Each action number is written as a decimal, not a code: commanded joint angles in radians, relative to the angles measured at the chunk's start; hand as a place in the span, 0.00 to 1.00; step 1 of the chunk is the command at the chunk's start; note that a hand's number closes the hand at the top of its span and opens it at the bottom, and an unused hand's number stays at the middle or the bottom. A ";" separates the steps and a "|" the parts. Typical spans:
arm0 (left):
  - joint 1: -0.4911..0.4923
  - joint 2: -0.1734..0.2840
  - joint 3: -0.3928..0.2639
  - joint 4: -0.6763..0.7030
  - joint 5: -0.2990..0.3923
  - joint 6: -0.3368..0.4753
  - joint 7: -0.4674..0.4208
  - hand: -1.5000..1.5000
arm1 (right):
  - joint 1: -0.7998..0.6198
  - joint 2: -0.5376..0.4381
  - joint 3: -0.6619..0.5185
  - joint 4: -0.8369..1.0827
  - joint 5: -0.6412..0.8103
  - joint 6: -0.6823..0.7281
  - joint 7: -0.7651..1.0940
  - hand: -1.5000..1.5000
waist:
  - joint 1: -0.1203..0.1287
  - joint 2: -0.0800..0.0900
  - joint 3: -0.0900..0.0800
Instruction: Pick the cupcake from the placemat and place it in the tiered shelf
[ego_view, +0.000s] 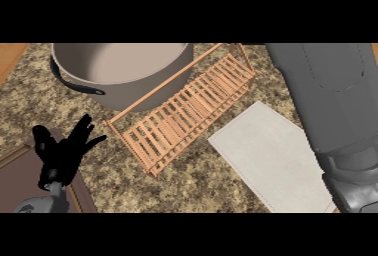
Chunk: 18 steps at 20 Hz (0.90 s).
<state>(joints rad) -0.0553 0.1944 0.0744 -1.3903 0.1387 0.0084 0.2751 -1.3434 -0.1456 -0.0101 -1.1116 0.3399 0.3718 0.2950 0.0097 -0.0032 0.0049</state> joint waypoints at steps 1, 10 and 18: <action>0.043 0.000 -0.008 0.040 -0.010 -0.018 -0.009 0.50 | 0.023 0.029 -0.084 -0.027 -0.068 -0.038 0.078 0.00 | -0.009 0.000 -0.005; -0.017 0.000 -0.010 0.025 -0.009 -0.009 0.054 0.50 | -0.066 0.082 -0.261 0.044 -0.251 -0.113 0.185 0.00 | -0.008 0.001 -0.005; -0.024 -0.031 -0.014 0.078 -0.034 0.008 -0.009 0.50 | -0.097 -0.025 -0.351 0.108 -0.237 -0.263 0.162 0.00 | -0.007 0.006 -0.006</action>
<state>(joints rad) -0.0644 0.1966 0.0862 -1.3768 0.1351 -0.0039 0.2769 -1.4299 -0.1237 -0.3303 -1.0189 0.0939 0.1653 0.4647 0.0094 -0.0019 0.0054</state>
